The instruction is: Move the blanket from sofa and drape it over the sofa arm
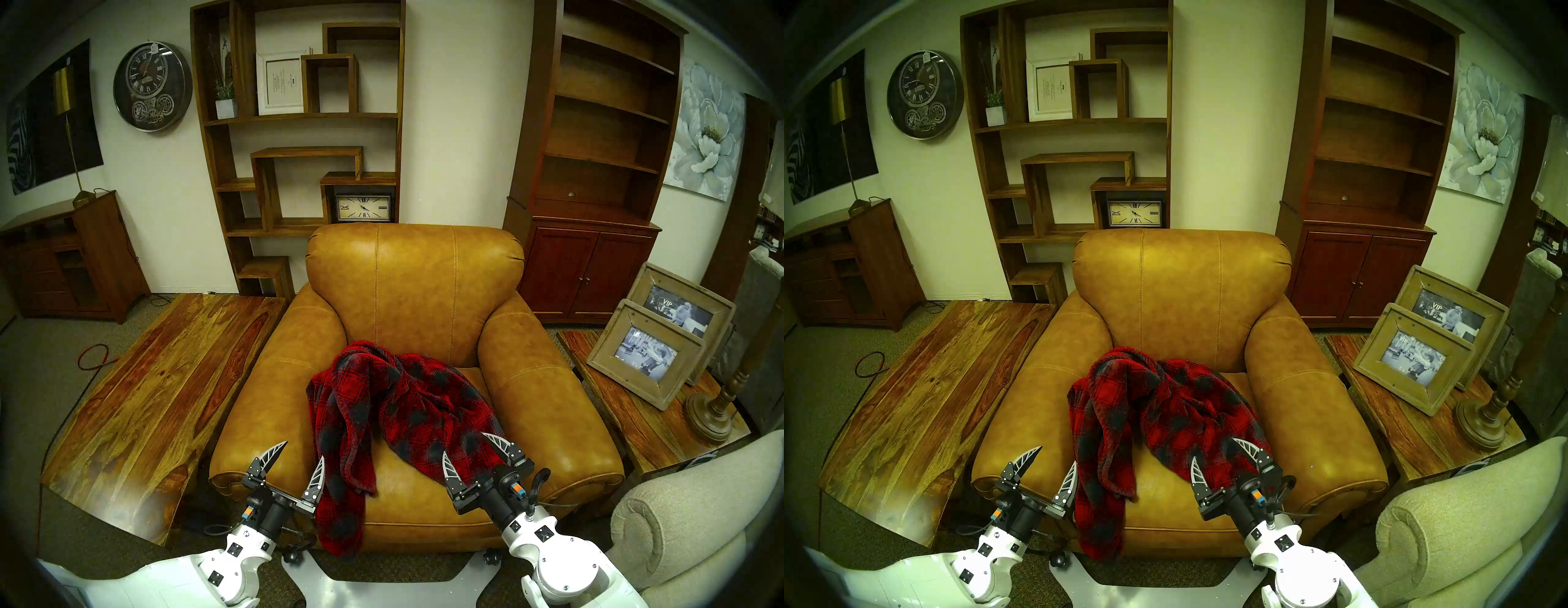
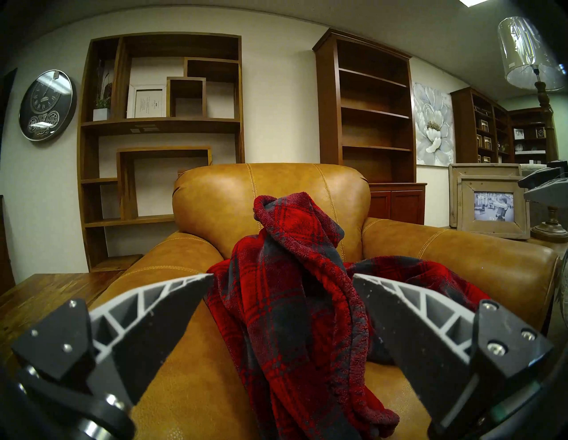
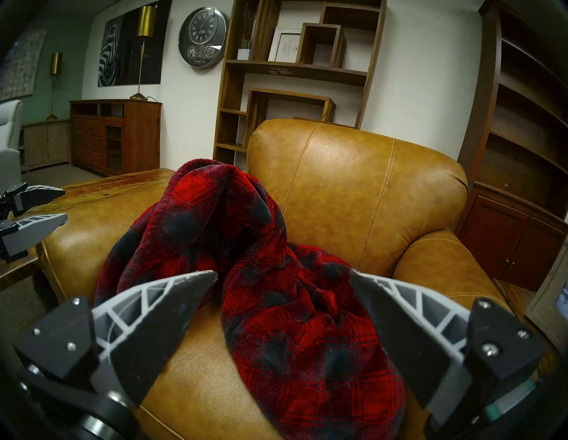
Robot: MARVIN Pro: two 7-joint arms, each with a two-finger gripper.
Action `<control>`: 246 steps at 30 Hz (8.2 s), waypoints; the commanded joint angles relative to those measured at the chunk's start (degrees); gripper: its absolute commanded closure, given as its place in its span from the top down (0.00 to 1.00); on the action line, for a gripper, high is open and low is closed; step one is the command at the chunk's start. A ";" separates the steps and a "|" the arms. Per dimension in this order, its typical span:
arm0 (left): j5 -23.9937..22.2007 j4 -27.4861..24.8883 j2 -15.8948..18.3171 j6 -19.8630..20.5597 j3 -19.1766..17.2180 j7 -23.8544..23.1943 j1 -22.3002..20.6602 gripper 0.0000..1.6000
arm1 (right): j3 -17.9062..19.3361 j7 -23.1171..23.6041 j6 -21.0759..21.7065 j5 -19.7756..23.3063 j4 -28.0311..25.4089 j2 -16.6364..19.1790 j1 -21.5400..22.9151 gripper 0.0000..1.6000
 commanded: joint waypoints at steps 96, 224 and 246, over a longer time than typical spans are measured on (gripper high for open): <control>21.93 44.51 -3.87 51.17 -36.10 -43.48 -45.17 0.00 | -0.65 -1.00 -0.37 0.30 0.30 0.08 0.92 1.00; 1.71 34.62 -25.39 13.64 -47.76 -85.99 -27.65 1.00 | -1.47 -0.65 -0.26 1.89 1.11 2.10 1.61 1.00; -10.80 35.13 -39.75 26.69 -46.83 -82.09 -17.40 1.00 | -1.55 -0.59 -0.29 2.15 1.81 2.18 1.88 1.00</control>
